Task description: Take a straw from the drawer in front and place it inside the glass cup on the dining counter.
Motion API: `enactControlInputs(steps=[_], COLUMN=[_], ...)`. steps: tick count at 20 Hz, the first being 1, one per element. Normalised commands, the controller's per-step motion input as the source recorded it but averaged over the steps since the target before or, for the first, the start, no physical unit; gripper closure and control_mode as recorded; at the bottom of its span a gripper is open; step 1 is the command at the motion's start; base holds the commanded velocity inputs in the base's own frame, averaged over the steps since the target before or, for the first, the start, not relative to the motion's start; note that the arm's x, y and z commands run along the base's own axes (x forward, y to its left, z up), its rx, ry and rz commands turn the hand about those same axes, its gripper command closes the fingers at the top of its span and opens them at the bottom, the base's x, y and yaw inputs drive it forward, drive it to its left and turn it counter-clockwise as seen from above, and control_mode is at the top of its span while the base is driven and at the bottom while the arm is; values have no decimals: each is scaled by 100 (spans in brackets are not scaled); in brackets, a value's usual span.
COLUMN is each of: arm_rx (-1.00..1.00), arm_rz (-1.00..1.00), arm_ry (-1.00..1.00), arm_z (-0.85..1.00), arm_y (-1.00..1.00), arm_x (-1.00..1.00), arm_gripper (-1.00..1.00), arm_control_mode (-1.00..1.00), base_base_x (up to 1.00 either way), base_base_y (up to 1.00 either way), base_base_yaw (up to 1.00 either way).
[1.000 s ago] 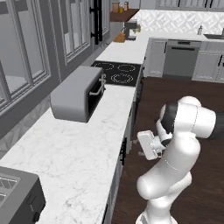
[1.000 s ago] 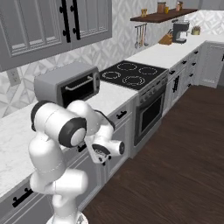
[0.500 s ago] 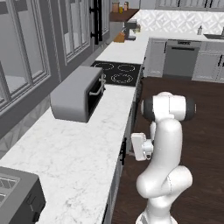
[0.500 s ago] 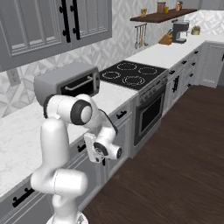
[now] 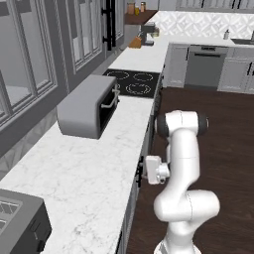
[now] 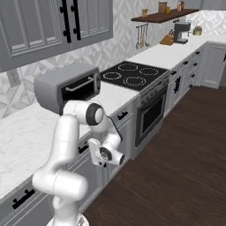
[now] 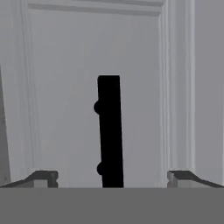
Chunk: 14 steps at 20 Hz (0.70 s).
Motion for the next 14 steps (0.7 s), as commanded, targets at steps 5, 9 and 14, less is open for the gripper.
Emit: enactControlInputs(steps=[5,9,14], arm_rx=[1,0,0], arm_rz=[3,2,0], arm_ry=[-8,-10,-17], arm_z=[-31,-10,0], arm_y=[17,27,31], arm_x=[53,37,-3], arm_gripper=[-100,-100,-100], arm_control_mode=[-100,-100,-100], base_base_x=[0,0,0], base_base_y=[0,0,0], base_base_yaw=[0,0,0])
